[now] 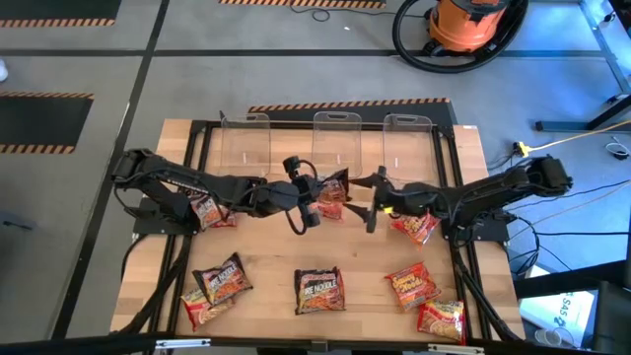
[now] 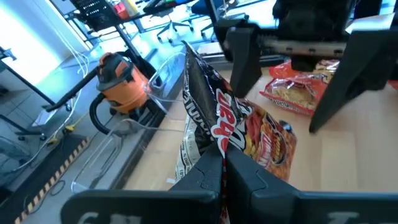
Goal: Sort Maruchan noodles
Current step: Put the black noodle pack into the middle transparent bin
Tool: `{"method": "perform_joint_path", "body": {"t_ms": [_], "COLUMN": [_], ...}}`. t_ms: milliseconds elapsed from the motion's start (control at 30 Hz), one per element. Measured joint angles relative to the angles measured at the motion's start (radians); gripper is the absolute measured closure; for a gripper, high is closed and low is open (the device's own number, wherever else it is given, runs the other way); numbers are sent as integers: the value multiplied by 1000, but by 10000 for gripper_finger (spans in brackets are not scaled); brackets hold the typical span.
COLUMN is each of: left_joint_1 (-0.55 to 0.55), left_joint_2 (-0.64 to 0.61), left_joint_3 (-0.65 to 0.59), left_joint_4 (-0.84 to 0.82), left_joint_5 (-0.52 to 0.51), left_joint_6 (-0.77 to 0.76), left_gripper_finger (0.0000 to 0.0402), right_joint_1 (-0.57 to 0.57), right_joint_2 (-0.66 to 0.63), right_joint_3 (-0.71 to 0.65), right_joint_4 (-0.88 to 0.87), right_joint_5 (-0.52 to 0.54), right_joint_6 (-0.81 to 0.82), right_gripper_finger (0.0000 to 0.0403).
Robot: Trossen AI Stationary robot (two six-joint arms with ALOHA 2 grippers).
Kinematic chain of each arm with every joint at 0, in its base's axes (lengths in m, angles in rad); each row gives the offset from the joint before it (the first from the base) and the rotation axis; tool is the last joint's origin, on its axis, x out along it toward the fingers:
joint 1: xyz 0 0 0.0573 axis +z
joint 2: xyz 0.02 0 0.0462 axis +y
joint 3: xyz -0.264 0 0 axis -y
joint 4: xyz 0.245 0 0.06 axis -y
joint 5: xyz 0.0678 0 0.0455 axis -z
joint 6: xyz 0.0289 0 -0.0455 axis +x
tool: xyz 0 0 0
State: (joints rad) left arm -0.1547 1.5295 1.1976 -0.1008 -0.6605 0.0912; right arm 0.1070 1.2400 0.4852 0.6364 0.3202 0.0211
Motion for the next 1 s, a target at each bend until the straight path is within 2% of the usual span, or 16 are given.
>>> {"method": "perform_joint_path", "body": {"t_ms": [267,433,567,833,900,1000], "left_joint_1": [-11,-10,-10,-10,-10,-14], "left_joint_2": [0,0,0,0,0,0], "left_joint_3": [0,0,0,0,0,0], "left_joint_4": [62,100,121,121,123,123], "left_joint_5": [36,91,135,146,146,144], "left_joint_6": [51,52,52,51,51,49], "left_gripper_finger": [401,401,401,387,385,384], "right_joint_1": [-51,-51,-51,-50,-50,-50], "right_joint_2": [111,144,146,146,146,146], "right_joint_3": [36,36,36,36,36,36], "right_joint_4": [106,177,185,182,182,182], "right_joint_5": [-139,-148,-150,-134,-124,-112], "right_joint_6": [56,52,41,-4,-7,-7], "right_gripper_finger": [103,125,165,288,301,302]}}
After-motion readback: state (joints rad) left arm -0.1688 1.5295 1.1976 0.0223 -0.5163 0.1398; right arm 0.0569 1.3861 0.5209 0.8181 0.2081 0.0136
